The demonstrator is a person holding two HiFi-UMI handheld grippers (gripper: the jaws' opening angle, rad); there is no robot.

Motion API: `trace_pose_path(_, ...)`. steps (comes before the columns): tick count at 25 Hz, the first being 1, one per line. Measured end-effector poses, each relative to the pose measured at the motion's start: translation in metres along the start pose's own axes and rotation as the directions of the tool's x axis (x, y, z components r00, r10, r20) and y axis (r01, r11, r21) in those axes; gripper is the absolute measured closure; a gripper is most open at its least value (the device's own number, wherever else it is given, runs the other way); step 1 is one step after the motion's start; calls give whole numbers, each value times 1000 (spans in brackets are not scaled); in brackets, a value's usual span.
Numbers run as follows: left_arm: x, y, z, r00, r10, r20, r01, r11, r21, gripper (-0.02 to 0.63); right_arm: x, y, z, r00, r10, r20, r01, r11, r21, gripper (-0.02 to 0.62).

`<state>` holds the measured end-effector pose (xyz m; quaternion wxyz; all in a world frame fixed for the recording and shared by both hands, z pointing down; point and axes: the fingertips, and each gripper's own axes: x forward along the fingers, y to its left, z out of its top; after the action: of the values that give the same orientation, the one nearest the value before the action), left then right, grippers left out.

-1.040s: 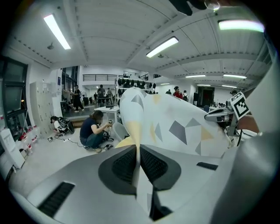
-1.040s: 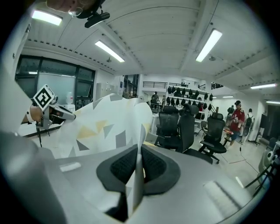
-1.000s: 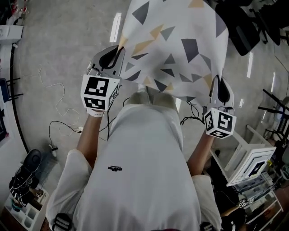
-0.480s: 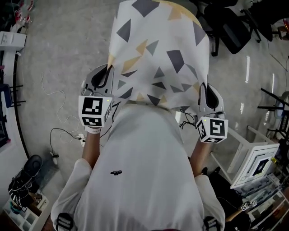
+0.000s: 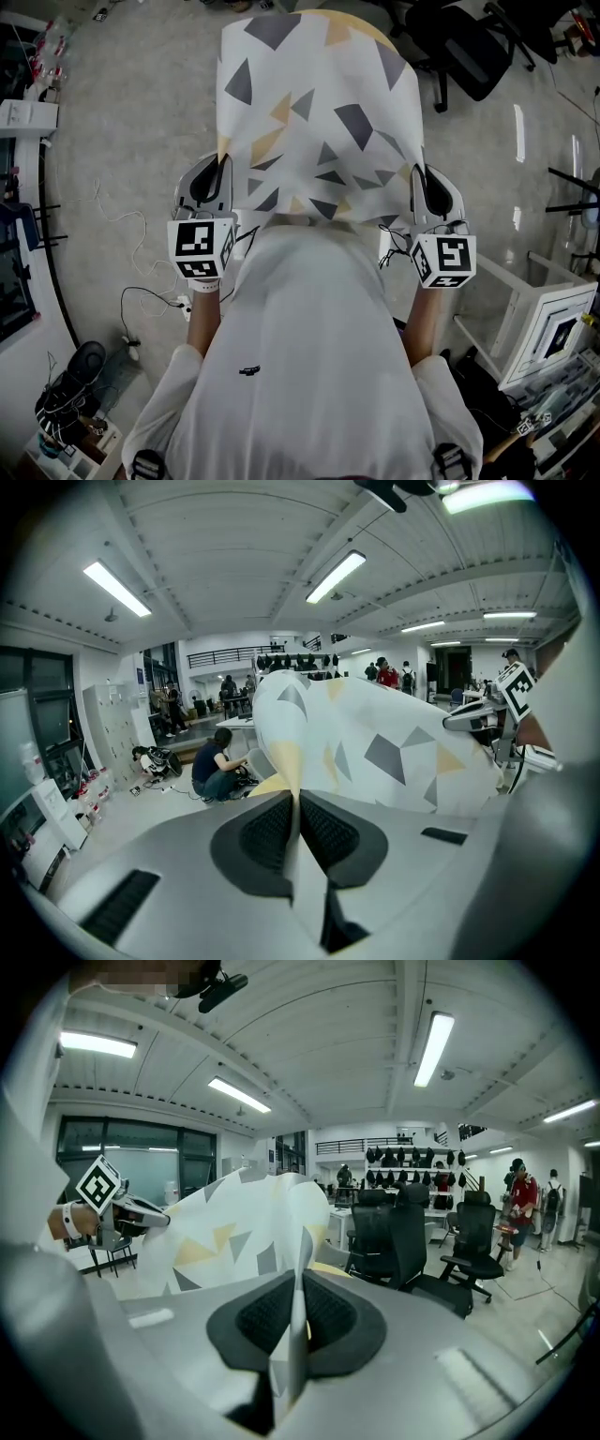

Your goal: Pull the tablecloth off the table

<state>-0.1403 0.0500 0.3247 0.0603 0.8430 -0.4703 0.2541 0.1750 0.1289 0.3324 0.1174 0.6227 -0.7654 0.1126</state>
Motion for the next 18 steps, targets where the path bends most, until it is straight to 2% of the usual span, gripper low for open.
trace_pose_path(9,-2,-5,3,999,32,-6,-32,999,4,580,-10,-18,-5,1000,-13,7,13,1000,13,563)
trace_pose_path(18,-3,3,0,1000,28,-10,-29,1000,-8,580,-9,-10,4,1000,-8,11,8,1000,6,563)
